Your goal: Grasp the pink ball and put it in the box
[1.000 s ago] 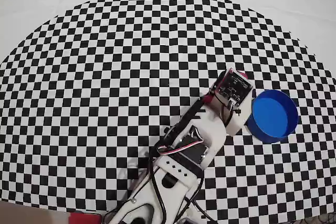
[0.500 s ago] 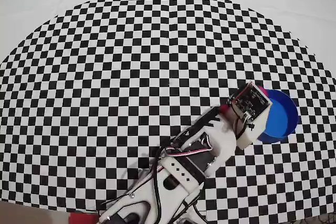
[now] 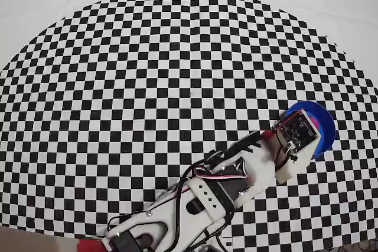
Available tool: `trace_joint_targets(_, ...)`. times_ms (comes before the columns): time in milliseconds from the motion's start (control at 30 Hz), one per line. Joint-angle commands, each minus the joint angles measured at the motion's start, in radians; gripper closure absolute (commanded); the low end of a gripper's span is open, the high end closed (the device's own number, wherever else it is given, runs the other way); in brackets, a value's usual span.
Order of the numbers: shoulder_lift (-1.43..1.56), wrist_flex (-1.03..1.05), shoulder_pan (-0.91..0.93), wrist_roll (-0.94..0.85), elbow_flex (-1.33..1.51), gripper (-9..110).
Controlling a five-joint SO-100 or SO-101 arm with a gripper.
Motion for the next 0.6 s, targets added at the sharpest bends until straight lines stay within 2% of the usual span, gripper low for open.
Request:
trace_joint_targets(0, -0.037, -0.035, 0.020, -0.009, -0.028, 101)
trace_joint_targets(567, -0.137, -0.063, 0.026, -0.020, -0.072, 101)
